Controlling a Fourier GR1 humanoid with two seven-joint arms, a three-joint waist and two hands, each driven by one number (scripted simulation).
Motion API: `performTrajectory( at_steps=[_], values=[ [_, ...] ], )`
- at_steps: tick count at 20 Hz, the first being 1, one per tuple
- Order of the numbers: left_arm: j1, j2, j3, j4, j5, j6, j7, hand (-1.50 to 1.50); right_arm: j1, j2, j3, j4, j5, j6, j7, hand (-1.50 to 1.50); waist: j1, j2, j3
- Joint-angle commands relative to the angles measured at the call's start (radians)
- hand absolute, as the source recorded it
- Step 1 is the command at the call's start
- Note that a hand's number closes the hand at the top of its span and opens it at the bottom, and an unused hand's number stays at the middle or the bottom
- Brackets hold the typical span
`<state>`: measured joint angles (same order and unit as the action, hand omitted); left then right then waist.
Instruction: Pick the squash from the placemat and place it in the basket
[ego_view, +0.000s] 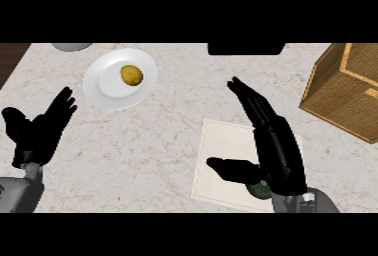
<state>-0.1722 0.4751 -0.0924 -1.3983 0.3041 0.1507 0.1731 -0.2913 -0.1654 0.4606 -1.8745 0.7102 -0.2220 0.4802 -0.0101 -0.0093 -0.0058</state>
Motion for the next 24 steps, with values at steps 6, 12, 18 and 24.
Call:
performTrajectory(
  at_steps=[6, 12, 18, 24],
  values=[
    [0.011, 0.029, 0.033, -0.004, 0.017, -0.013, 0.021, 0.00, -0.194, -0.148, -0.092, -0.072, 0.191, 0.463, 0.569, -1.50, -0.019, -0.018, -0.004],
    [0.007, 0.034, 0.041, -0.005, 0.021, -0.033, 0.015, 0.00, -0.255, -0.108, -0.183, -0.193, -0.061, 0.794, 0.777, -1.50, -0.019, -0.010, 0.001],
    [0.018, 0.005, 0.045, 0.005, 0.011, -0.007, 0.004, 0.00, -0.173, -0.122, -0.260, -0.299, -0.280, 0.892, 0.834, -1.50, -0.031, -0.007, 0.002],
    [-0.017, -0.015, 0.035, 0.012, -0.008, 0.001, 0.017, 0.00, -0.060, -0.125, -0.311, -0.542, -0.425, 0.846, 0.930, -1.50, -0.032, -0.003, 0.003]
  ],
)
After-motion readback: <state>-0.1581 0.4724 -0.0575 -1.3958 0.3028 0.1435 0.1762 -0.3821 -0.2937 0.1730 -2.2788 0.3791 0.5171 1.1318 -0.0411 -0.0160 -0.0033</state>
